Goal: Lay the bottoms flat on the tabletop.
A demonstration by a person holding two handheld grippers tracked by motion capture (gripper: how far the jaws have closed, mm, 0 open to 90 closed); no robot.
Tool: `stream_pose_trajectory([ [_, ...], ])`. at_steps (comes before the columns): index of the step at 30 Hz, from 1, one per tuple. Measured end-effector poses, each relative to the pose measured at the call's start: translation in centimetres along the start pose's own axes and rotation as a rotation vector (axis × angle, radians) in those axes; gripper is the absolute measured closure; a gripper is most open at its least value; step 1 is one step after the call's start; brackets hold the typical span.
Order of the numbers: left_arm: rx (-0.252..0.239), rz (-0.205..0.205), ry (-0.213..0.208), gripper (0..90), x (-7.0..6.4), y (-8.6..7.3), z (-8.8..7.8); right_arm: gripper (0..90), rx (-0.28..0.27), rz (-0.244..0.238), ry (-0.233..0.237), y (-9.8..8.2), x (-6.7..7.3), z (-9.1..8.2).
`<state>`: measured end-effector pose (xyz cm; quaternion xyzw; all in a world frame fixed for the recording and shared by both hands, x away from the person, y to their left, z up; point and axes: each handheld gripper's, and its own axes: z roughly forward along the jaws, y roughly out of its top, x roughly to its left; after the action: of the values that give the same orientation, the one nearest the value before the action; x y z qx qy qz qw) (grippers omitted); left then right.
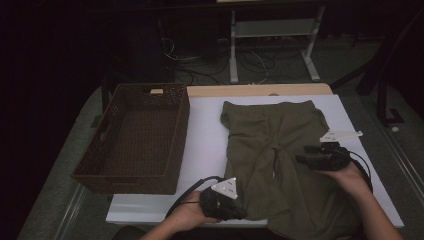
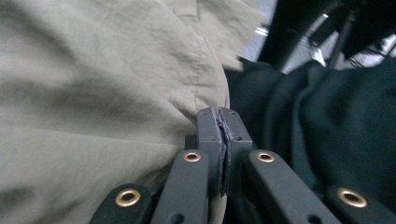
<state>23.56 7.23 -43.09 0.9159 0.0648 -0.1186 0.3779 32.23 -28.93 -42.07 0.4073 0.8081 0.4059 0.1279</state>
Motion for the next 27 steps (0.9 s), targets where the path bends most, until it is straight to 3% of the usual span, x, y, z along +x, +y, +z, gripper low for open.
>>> stream_pose_trajectory([
  [5, 0.076, 0.034, -0.05, 87.9, -1.2, -0.5, 0.9, 43.7, 0.002, -0.002, 0.005, 0.0, 0.2, 0.0],
  [8, 0.056, 0.028, -0.031, 83.1, -0.9, -0.6, 0.7, 43.7, 0.004, -0.006, 0.009, 0.1, 0.3, 0.1],
  [10, 0.017, 0.027, -0.003, 76.7, -0.5, -0.3, 0.1, 43.6, 0.004, -0.011, 0.013, 0.1, 0.4, 0.1],
  [18, -0.131, -0.041, 0.122, 54.9, 1.5, 0.6, -3.4, 46.1, 0.002, -0.029, 0.052, 0.3, 1.3, 0.0],
  [23, -0.202, -0.124, 0.229, 46.1, 3.7, 1.2, -5.2, 51.3, -0.007, -0.063, 0.096, 0.7, 2.6, -0.3],
  [27, -0.217, -0.187, 0.326, 41.5, 5.5, 1.5, -5.9, 54.1, -0.001, -0.09, 0.131, 0.9, 3.8, -0.4],
])
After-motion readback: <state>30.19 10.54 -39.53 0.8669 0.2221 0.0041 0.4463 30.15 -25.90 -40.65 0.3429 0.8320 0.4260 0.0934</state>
